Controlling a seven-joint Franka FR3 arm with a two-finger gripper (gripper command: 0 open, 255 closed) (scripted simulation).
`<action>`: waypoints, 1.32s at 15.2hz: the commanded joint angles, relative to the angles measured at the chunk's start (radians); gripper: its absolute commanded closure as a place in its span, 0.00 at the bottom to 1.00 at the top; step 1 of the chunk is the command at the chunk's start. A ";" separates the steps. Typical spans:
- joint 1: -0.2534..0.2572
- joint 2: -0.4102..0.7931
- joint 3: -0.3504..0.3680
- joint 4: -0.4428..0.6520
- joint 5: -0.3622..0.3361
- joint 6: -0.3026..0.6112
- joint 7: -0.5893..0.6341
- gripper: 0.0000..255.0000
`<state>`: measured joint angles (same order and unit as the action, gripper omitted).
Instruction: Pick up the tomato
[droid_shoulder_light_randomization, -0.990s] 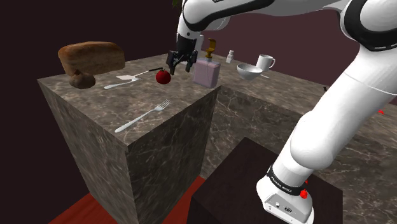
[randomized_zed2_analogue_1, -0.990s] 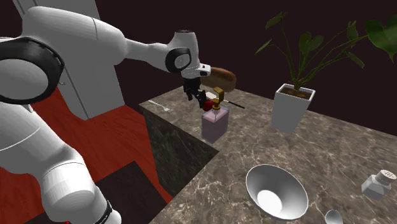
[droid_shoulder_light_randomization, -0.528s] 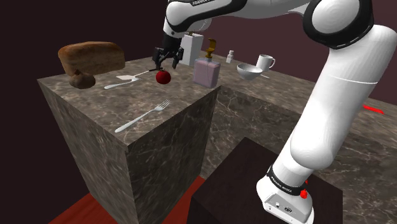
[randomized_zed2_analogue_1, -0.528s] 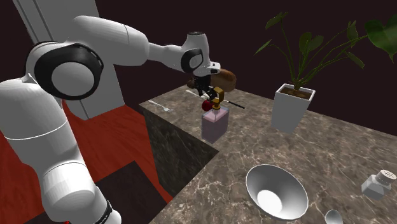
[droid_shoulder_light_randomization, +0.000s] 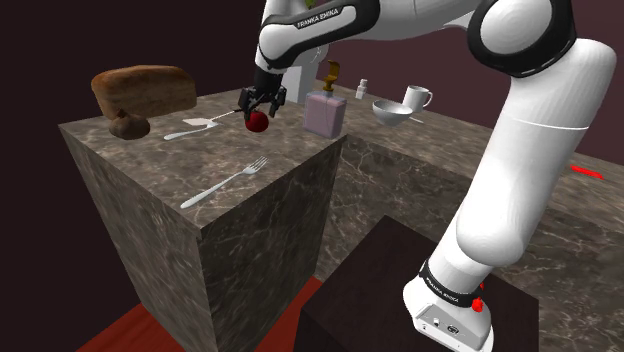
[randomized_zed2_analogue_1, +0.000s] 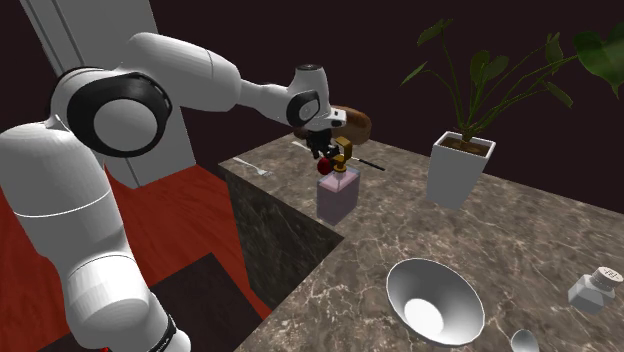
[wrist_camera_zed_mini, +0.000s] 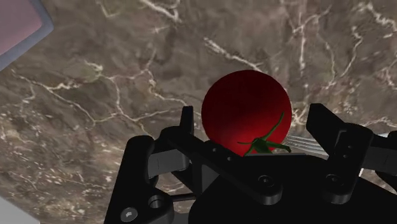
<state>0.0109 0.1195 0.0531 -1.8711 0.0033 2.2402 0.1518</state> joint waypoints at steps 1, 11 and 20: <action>0.000 0.002 0.000 -0.002 0.000 0.005 0.000 1.00; 0.000 -0.003 0.000 0.004 0.000 -0.007 -0.001 1.00; -0.001 -0.024 0.000 0.099 0.001 -0.123 0.000 1.00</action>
<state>0.0107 0.0976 0.0532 -1.7821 0.0042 2.1300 0.1520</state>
